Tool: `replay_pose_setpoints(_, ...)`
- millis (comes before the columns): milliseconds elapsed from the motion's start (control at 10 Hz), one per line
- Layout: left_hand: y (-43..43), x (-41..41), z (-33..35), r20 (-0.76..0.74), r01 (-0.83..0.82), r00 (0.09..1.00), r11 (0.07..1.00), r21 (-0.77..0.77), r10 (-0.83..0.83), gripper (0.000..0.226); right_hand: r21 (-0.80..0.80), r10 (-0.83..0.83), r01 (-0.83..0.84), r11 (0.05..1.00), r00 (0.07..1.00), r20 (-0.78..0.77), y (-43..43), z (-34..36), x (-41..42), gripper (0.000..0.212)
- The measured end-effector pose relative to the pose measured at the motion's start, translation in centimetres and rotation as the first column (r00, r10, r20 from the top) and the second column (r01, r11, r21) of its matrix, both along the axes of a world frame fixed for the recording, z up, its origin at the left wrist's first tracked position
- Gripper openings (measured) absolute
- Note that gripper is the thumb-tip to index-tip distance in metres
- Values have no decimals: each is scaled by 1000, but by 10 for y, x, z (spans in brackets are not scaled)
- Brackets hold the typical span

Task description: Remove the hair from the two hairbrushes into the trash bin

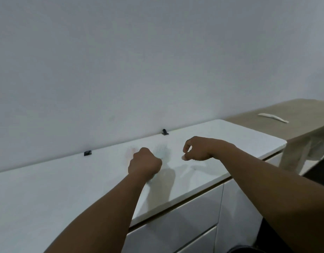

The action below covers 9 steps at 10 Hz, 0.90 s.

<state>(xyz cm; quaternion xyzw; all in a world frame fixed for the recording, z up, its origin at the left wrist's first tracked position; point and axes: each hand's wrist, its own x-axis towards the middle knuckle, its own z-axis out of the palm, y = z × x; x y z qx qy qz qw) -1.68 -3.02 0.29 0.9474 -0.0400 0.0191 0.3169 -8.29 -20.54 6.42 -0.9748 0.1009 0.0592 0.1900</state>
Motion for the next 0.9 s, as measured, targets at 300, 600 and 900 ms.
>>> replay_pose_setpoints(300,-4,15,-20,96,42,994,986,161,-58,14,-39,31,-32,999,999,-18,13,-38,42,40)
replay_pose_setpoints(600,-8,18,-16,88,29,995,986,164,-44,17,-58,48,-49,997,999,-19,16,-37,44,39)
replay_pose_setpoints(900,-6,-15,34,135,33,989,986,161,-55,26,-62,0,2,998,1000,23,7,8,-5,40)
